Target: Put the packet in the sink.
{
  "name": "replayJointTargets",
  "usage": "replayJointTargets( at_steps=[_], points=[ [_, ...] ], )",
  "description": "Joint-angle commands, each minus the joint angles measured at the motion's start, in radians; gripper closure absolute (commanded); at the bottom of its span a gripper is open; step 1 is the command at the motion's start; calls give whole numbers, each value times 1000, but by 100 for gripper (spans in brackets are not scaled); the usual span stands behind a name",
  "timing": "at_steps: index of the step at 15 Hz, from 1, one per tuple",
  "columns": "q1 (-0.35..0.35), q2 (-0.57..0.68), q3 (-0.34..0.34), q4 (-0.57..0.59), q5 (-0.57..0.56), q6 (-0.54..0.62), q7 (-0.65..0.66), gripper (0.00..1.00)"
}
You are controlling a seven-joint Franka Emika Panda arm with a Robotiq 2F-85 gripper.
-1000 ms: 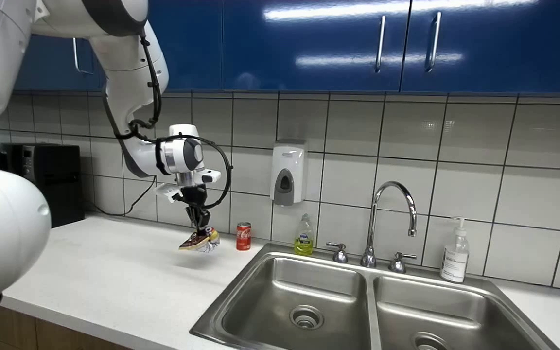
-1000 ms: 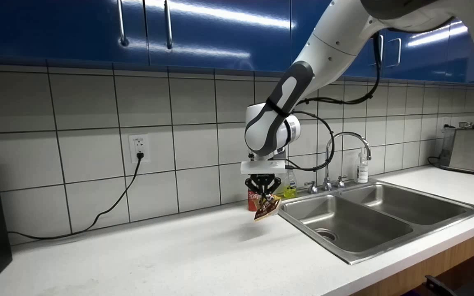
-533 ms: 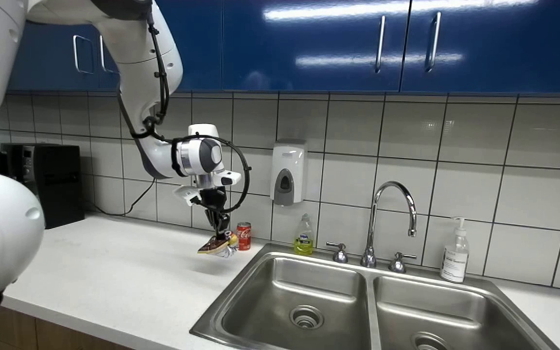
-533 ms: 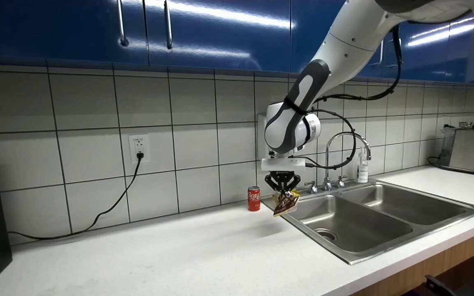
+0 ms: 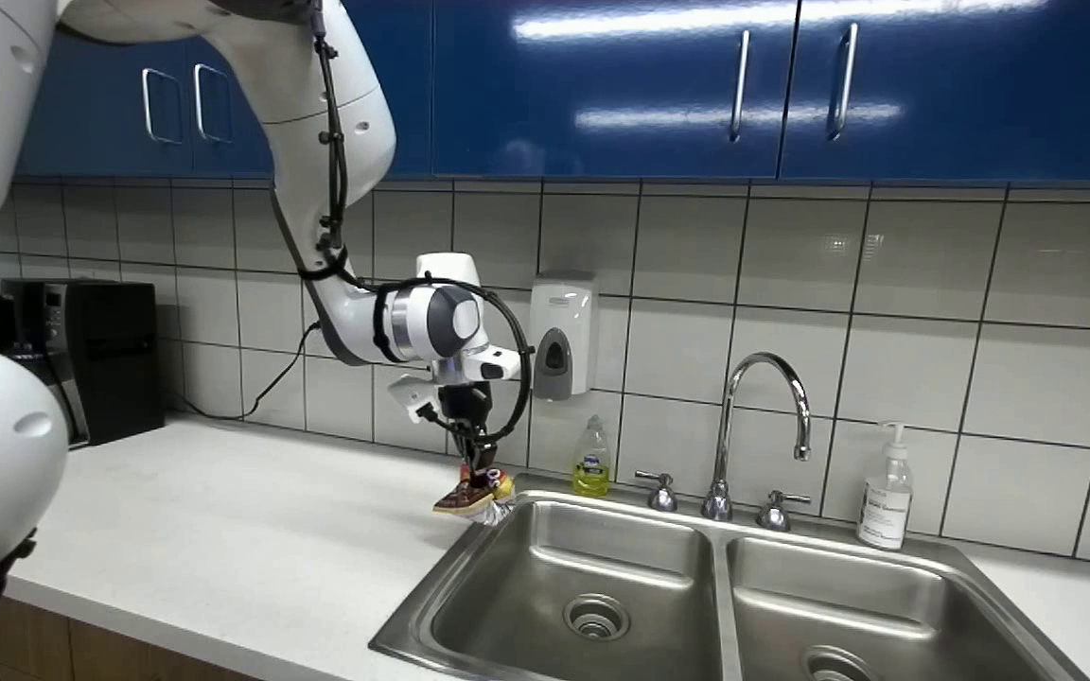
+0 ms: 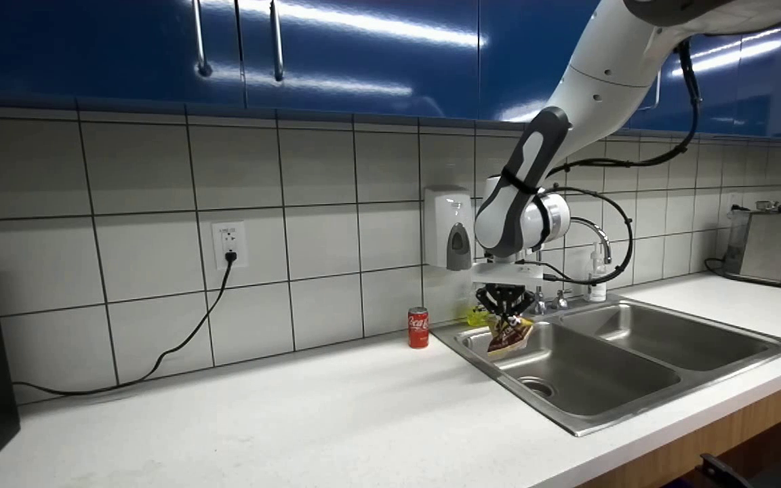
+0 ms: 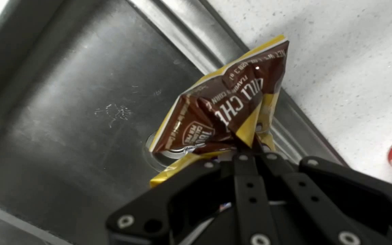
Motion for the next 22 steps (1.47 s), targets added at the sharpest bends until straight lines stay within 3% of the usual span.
replayJointTargets(
  at_steps=[1, 12, 22],
  points=[
    [-45, -33, -23, -43, 40, 41, -69, 100],
    [-115, 18, -98, -50, 97, 169, -174, 100],
    [-192, 193, -59, -18, 288, 309, -354, 100]
  ],
)
